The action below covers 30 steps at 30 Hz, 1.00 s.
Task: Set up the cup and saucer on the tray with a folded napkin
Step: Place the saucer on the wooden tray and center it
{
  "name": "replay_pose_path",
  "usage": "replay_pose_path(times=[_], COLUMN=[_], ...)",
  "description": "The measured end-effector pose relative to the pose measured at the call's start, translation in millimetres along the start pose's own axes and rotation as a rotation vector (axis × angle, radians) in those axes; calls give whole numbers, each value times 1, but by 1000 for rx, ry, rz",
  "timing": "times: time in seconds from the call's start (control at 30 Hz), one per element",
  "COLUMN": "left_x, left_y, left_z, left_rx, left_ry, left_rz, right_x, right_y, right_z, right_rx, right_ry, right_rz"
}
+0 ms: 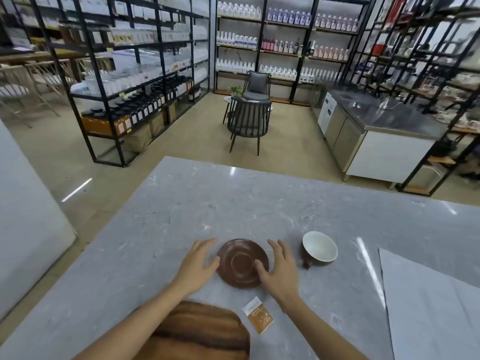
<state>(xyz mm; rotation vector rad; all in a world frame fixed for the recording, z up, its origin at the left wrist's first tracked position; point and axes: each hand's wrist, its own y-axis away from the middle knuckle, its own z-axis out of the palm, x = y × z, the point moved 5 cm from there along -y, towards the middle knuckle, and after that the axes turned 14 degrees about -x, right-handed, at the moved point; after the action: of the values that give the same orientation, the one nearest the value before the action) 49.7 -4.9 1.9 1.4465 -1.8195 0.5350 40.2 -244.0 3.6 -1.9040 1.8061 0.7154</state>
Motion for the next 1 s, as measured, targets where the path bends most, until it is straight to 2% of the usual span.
replay_pose_path(times=[0.07, 0.27, 0.37, 0.53, 0.7, 1.0], left_x=[-10, -29, -34, -31, -24, -26], left_y=[-6, -16, -24, -31, -35, -26], left_z=[7, 17, 15, 18, 20, 20], left_rx=[-43, -96, -102, -175, -236, -229], left_ry=[155, 286, 338, 298, 253, 310], left_rz=[-52, -158, -181, -165, -105, -70], right_x=[6, 17, 22, 22, 18, 13], right_y=[-5, -8, -9, -11, -12, 4], right_z=[6, 27, 35, 37, 34, 26], right_rx=[-2, -109, -109, -94, -159, -123], right_ry=[-142, -296, -345, -326, -241, -243], right_rz=[68, 201, 238, 217, 221, 206])
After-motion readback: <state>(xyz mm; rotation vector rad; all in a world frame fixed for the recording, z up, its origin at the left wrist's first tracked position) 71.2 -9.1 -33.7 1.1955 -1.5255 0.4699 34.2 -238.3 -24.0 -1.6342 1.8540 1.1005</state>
